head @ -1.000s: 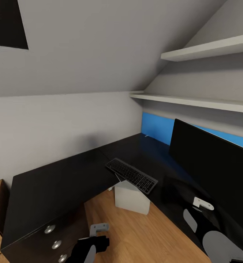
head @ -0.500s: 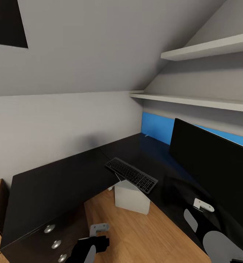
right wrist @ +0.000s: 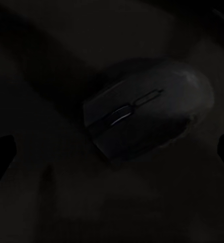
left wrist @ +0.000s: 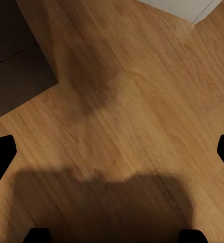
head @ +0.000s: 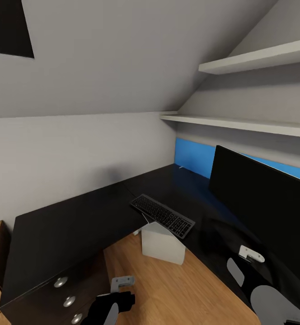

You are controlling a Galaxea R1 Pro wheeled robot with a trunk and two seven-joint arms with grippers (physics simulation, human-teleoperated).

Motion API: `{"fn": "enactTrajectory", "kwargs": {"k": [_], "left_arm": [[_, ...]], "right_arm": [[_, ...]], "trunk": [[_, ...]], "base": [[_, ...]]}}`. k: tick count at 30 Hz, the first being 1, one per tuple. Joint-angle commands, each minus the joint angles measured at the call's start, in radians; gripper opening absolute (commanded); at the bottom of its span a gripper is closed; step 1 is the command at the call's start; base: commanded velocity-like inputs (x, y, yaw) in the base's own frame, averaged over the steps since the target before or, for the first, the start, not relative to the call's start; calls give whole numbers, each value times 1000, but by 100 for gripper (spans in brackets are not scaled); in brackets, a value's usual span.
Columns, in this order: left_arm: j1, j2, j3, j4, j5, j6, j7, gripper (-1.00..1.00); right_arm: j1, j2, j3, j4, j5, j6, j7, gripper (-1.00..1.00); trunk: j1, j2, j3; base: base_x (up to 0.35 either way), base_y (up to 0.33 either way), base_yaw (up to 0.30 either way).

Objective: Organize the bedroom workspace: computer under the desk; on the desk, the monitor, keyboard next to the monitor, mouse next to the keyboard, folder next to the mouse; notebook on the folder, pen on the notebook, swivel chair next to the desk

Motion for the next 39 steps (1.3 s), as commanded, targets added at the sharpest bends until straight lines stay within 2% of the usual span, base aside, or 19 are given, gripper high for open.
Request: {"fn": "enactTrajectory", "kwargs": {"k": [1, 6, 15, 19, 29, 32, 39], "left_arm": [[-1, 0, -2, -1, 11, 3, 9, 100], [-1, 0, -2, -1, 11, 3, 10, 100], [-1, 0, -2, -1, 12, 3, 9, 100], [-1, 0, -2, -1, 12, 3, 10, 100], [-1, 0, -2, -1, 12, 3, 8, 100], [-1, 0, -2, -1, 12, 3, 9, 100], [-1, 0, -2, -1, 12, 3, 8, 100]], "right_arm": [[0, 0, 1, -2, -6, 5, -4, 100], [0, 0, 1, -3, -6, 5, -4, 100], [0, 0, 1, -4, -6, 5, -4, 100], [0, 0, 1, -4, -6, 5, -4, 100], [0, 0, 1, -4, -6, 5, -4, 100], [0, 0, 1, -4, -6, 5, -4, 100], [0, 0, 1, -4, -7, 5, -4, 100]], "trunk": [[0, -1, -1], [15, -29, -14], [15, -29, -14], [31, -57, -26], [31, -57, -26], [42, -78, -36], [42, -78, -36]], "base": [[0, 0, 0], [0, 0, 0], [0, 0, 0], [0, 0, 0], [0, 0, 0], [0, 0, 0], [0, 0, 0]]}}
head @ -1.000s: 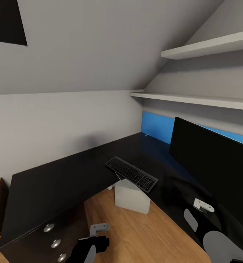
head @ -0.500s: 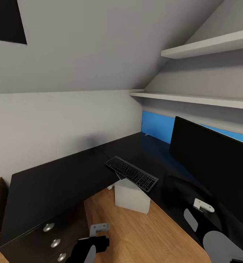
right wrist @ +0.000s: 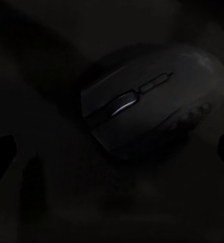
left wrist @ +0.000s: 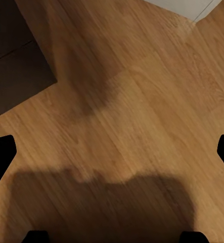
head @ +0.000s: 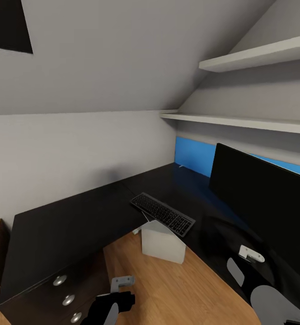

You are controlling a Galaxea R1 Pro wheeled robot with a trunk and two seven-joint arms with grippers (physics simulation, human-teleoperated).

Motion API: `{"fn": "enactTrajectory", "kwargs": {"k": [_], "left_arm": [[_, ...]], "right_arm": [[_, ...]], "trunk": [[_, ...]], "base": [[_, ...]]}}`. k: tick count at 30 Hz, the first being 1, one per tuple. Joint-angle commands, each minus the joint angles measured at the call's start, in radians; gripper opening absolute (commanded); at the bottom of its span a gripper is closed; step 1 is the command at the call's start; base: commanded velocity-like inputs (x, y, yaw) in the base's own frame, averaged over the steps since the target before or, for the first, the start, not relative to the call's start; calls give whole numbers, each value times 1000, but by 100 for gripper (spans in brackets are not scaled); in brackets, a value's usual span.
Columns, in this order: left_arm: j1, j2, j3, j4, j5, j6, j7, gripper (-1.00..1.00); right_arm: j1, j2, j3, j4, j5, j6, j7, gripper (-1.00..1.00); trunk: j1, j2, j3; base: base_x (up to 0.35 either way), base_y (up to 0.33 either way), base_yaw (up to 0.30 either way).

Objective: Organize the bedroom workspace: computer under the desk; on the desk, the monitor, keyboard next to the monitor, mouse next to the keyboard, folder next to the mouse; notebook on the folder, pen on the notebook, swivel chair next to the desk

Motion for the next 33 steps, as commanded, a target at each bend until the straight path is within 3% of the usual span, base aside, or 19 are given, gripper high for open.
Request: {"fn": "enactTrajectory", "kwargs": {"k": [1, 33], "left_arm": [[-1, 0, -2, -1, 11, 3, 9, 100], [-1, 2, -2, 0, 9, 3, 8, 100]], "right_arm": [[0, 0, 1, -2, -6, 5, -4, 100], [0, 2, 2, -5, -5, 0, -3, 100]], "trunk": [[0, -1, -1], [0, -1, 1]], "base": [[0, 0, 0], [0, 0, -24]]}}
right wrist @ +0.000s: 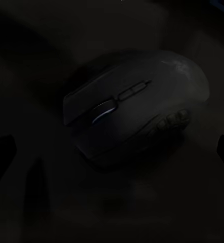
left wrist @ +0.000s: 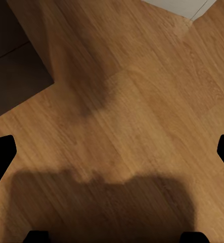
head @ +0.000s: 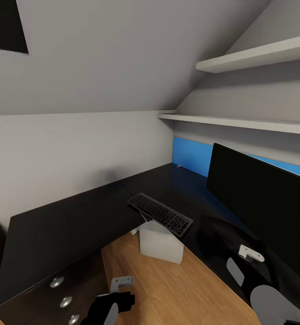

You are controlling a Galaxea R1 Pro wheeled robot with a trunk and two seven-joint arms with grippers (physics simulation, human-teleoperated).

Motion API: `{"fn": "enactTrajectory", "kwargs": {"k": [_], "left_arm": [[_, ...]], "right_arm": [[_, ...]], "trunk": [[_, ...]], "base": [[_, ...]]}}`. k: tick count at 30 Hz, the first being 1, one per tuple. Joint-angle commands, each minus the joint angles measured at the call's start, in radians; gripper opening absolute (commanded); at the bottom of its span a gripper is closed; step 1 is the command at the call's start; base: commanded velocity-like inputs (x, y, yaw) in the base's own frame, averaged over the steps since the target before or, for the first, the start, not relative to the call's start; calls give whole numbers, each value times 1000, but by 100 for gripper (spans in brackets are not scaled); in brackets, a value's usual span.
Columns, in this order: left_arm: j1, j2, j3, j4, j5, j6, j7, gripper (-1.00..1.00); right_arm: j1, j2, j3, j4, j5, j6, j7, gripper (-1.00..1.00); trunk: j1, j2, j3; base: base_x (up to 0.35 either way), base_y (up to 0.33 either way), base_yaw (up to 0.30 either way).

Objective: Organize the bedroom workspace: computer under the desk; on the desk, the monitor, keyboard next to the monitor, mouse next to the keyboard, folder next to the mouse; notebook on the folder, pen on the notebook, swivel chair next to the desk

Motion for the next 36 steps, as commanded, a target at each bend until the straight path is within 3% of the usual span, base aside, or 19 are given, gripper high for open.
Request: {"fn": "enactTrajectory", "kwargs": {"k": [1, 36], "left_arm": [[-1, 0, -2, -1, 11, 3, 9, 100], [-1, 3, -2, 14, 9, 0, 13, 100]], "right_arm": [[0, 0, 1, -2, -5, 6, -4, 100], [0, 0, -2, -1, -7, 13, -9, 100]], "trunk": [[0, -1, -1], [0, -1, -1]], "base": [[0, 0, 0], [12, 0, 0]]}}
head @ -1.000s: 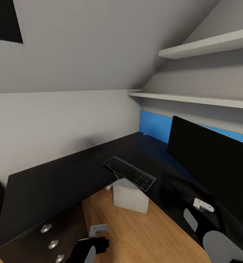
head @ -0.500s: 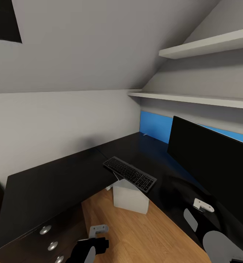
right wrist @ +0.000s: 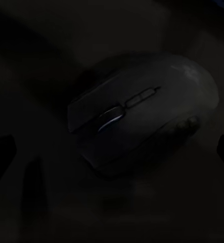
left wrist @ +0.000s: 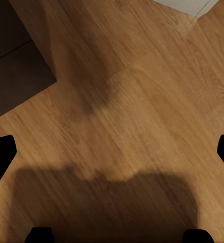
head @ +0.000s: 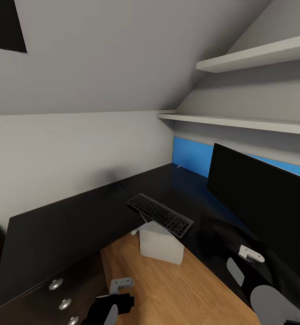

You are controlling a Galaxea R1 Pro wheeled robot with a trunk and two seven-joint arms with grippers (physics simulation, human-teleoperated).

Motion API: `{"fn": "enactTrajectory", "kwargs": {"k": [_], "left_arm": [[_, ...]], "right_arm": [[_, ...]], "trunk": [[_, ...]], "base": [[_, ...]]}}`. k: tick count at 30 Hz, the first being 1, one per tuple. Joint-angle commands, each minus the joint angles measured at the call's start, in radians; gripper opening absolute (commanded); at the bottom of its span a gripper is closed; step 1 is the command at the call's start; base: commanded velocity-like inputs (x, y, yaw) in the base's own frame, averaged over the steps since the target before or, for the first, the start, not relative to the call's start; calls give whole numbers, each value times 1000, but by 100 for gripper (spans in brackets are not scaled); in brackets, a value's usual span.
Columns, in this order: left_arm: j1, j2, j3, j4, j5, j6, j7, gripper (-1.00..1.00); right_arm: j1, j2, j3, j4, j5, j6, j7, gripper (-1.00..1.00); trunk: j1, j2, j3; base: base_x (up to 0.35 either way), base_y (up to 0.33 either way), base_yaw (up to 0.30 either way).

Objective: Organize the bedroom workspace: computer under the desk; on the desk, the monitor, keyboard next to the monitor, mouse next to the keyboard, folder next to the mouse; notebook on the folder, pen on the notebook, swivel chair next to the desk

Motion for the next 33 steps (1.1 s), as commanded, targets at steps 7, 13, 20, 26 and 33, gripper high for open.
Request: {"fn": "enactTrajectory", "kwargs": {"k": [7, 13, 20, 26, 33], "left_arm": [[-1, 0, -2, -1, 10, 3, 11, 100], [-1, 0, -2, -1, 10, 3, 11, 100], [-1, 0, -2, -1, 10, 3, 11, 100], [-1, 0, -2, -1, 10, 3, 11, 100], [-1, 0, -2, -1, 10, 3, 11, 100]], "right_arm": [[0, 0, 0, -4, -22, 3, -4, 100], [0, 0, 0, -4, -23, 0, -4, 100], [0, 0, -20, -6, -23, -4, -6, 100], [0, 0, -35, -15, -22, -5, -7, 100], [0, 0, -38, -17, -22, -12, -10, 100]], "trunk": [[0, -1, -1], [0, -1, -1], [0, -1, -1], [0, -1, -1], [0, -1, -1]], "base": [[0, 0, 0], [0, 0, 0], [0, 0, 0], [0, 0, 0], [0, 0, 0]]}}
